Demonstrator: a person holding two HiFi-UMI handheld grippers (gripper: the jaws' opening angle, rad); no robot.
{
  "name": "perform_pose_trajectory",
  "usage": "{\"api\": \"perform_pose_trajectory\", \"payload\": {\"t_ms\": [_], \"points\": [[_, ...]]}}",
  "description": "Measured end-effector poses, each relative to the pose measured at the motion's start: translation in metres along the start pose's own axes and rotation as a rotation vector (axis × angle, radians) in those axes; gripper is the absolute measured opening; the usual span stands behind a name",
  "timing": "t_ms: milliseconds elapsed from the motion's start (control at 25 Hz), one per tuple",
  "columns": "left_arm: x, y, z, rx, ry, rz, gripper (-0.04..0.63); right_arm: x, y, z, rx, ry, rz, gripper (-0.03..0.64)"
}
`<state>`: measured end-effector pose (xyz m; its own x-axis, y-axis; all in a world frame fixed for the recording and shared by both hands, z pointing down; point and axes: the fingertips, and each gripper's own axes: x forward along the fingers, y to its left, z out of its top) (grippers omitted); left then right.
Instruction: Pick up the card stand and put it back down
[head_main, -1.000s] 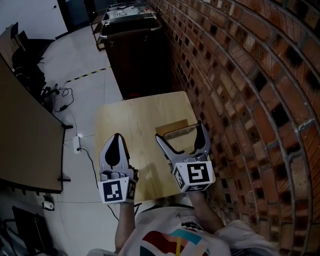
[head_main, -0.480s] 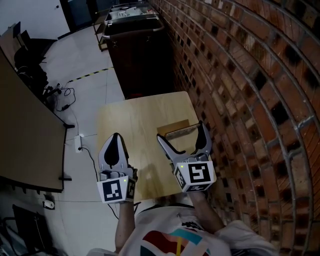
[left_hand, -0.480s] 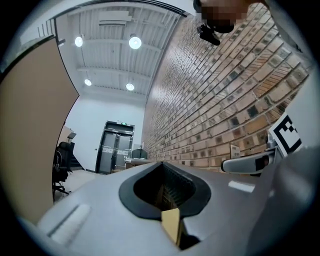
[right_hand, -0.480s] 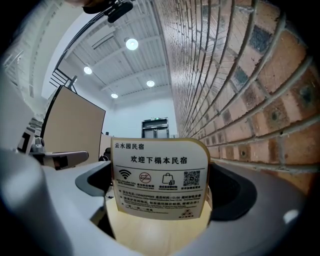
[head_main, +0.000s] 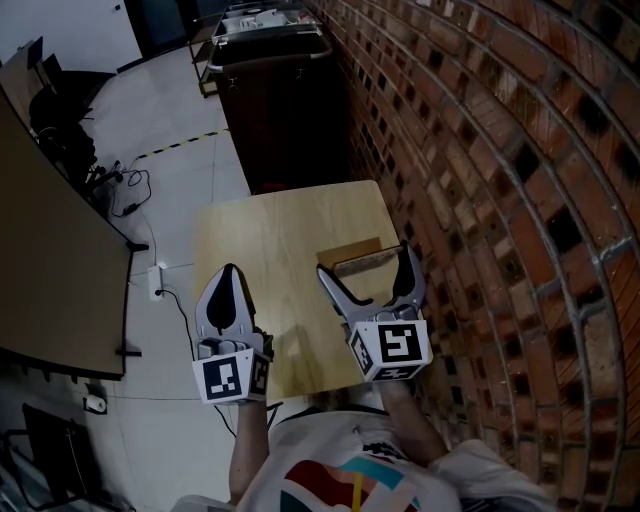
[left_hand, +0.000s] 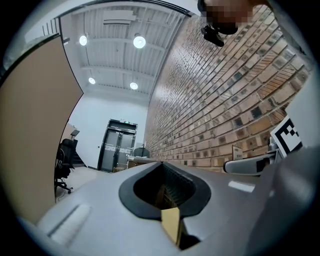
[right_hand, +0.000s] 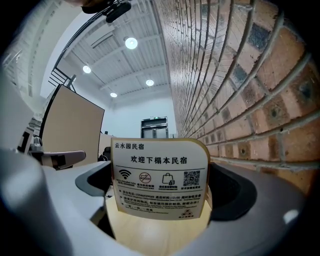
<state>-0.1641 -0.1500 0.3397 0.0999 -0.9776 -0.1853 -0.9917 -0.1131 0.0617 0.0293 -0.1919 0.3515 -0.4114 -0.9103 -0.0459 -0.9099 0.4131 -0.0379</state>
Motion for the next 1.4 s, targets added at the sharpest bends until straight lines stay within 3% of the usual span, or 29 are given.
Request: {"api": "perform_pose_trajectory", "payload": {"t_ms": [240,480,800,960,1400], "points": [[0.002,0.002,-0.009,-0.029,0.011,0.022,0.005,0.033,-0.020,-0.044,-0.010,0.066,-0.028,0.574],[0.005,0.014,-0.018,-0.045,0.038,0.043,0.005,0.098,-0.046,-0.122,-0.029,0.225,-0.066,0.574],[0.015,0.045,-0.044,-0.032,0.103,0.085,0.005,0.152,-0.058,-0.226,0.031,0.436,-0.079,0.574],[0.022,0.063,-0.049,-0.039,0.117,0.138,0.005,0.164,-0.062,-0.248,0.052,0.480,-0.120,0.574],[0.034,0.063,-0.065,-0.028,0.143,0.116,0.005,0.177,-0.067,-0.270,0.036,0.529,-0.098,0.575]]}}
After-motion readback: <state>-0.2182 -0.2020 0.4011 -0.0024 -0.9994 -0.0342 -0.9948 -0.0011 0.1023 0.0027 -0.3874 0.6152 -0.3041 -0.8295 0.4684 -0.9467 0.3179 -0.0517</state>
